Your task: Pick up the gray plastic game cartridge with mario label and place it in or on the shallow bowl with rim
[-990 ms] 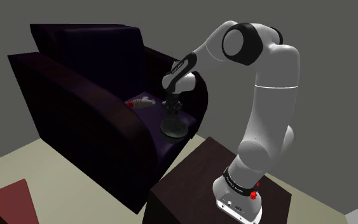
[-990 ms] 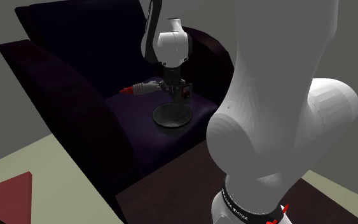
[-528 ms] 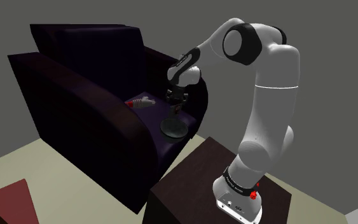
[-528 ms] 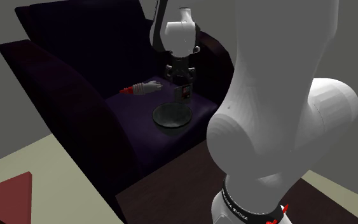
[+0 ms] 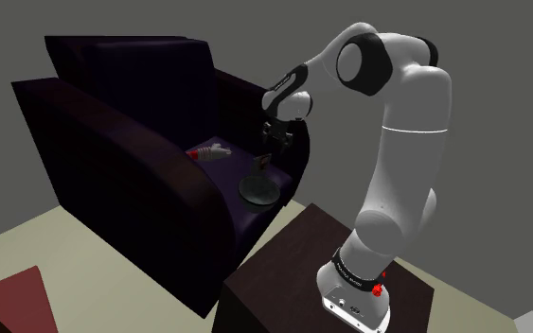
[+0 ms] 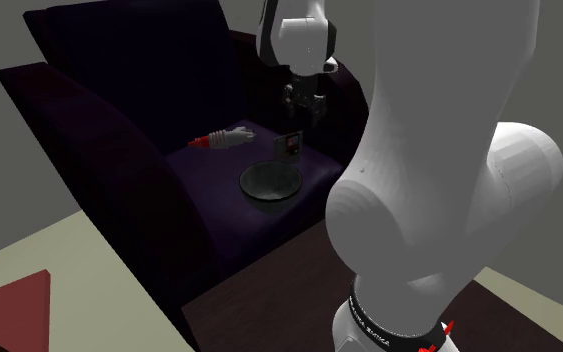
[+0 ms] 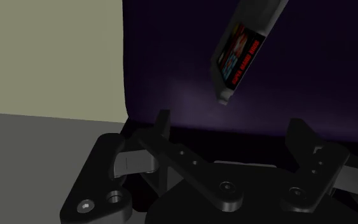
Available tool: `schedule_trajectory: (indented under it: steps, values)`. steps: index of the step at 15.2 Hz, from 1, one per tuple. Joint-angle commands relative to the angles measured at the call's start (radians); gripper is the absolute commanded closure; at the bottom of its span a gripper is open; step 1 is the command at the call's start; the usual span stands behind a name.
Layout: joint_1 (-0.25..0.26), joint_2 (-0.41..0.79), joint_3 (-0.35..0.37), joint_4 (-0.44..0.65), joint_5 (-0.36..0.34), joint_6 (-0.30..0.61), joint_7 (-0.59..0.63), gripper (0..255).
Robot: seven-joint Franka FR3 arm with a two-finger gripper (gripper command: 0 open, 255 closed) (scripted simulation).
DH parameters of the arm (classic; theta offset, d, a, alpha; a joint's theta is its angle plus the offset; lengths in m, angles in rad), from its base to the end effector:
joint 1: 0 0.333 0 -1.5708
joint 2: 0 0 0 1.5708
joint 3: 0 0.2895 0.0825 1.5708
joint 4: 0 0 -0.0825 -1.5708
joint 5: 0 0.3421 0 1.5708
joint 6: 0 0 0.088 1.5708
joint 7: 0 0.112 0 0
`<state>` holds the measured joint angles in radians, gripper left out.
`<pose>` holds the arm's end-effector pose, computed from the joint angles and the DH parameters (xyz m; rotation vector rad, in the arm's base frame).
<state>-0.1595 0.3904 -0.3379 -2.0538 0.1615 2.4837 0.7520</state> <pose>0.4971 -0.2650 0.2635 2.4435 -1.9488 0.1091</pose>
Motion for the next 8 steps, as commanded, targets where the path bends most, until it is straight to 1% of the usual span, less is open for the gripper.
schedule_trajectory:
  steps: [1, 5, 8]
  values:
    - [-0.004, 0.018, 0.001, 0.003, 0.01, 0.015, 0.006, 0]
    - [-0.017, 0.062, 0.016, 0.007, 0.032, 0.053, -0.009, 0]
    - [-0.019, 0.069, 0.018, 0.008, 0.035, 0.059, -0.011, 0]
